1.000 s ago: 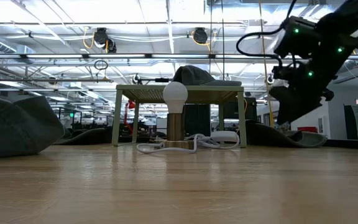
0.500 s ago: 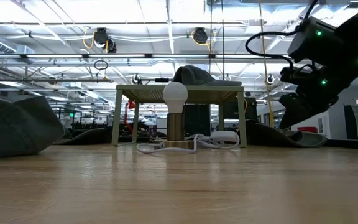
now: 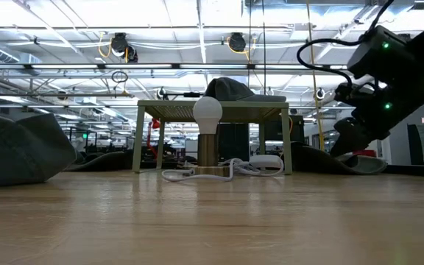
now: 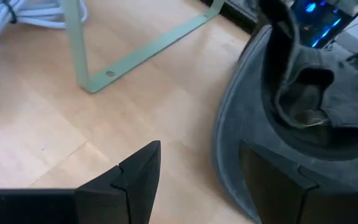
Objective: Pick & Place hat
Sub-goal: Put the right black cap on the shelf
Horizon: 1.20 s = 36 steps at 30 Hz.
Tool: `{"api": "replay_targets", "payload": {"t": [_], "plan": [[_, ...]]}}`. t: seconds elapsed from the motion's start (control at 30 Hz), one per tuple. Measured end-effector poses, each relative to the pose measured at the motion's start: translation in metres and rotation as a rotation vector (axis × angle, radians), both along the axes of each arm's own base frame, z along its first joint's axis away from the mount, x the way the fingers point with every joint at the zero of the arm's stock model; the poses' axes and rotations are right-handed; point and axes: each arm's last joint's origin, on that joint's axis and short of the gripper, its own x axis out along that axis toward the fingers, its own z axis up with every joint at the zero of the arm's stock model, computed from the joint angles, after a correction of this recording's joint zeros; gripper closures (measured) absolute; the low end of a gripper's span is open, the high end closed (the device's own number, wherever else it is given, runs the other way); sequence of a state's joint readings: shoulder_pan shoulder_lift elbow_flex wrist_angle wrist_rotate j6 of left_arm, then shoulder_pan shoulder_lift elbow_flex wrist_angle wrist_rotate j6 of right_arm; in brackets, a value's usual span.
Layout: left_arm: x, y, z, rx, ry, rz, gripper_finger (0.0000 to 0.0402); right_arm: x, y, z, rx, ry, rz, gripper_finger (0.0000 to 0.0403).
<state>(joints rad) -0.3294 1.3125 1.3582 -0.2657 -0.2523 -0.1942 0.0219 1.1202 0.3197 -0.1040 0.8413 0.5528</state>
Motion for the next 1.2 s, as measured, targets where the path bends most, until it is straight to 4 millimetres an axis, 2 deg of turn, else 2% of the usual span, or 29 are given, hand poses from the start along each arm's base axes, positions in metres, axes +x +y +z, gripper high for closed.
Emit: {"api": "replay_targets", "payload": {"t": [0.3, 0.8, 0.97, 1.2], "plan": [[0.000, 0.000, 0.000, -0.003, 0.000, 0.001, 0.0256, -0.003, -0.001, -0.007, -0.023, -0.030, 0.031, 0.0193], [0.001, 0.004, 0.000, 0.007, 0.000, 0.015, 0.0256, 0.004, -0.022, -0.006, -0.094, 0.045, 0.038, 0.0193], [0.001, 0.004, 0.000, 0.008, 0.000, 0.014, 0.0256, 0.009, -0.028, -0.015, -0.116, 0.111, 0.063, 0.0193], [0.001, 0.004, 0.000, 0.008, 0.000, 0.014, 0.0256, 0.011, -0.038, -0.024, -0.128, 0.140, 0.003, 0.0193]]}}
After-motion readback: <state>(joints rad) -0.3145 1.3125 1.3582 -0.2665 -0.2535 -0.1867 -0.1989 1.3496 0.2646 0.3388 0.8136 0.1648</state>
